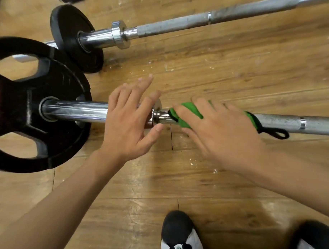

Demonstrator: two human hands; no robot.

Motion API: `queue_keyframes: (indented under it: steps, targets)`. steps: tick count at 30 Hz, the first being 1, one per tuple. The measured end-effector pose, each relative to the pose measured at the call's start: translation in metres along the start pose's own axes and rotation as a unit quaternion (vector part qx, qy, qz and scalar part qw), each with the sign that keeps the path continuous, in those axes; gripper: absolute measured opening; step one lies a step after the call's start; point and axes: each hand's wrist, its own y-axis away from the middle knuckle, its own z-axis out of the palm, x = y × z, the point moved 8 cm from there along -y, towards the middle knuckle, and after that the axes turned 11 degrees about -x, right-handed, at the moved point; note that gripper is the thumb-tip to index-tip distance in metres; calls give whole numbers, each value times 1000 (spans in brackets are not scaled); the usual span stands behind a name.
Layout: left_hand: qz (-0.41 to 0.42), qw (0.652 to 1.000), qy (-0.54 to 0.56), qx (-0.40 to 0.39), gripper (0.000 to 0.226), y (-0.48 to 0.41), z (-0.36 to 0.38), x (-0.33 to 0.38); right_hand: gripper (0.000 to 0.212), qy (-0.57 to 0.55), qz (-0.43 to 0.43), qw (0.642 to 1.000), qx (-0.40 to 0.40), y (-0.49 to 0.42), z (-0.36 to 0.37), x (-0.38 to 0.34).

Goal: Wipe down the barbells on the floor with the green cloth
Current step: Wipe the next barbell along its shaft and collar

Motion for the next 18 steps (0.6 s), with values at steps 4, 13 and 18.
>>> queue_keyframes:
  steps: [4,13,18]
  targets:
    - [-5,998,20,-60,82,35,8,-2,47,-8,16,1000,10,43,3,42]
    - [-19,996,24,-84,81,42,12,-1,52,-2,-7,1000,22,-21,6,-34]
    - [-19,995,40,-86,79,45,10,-3,47,-10,10,1000,4,34,2,27]
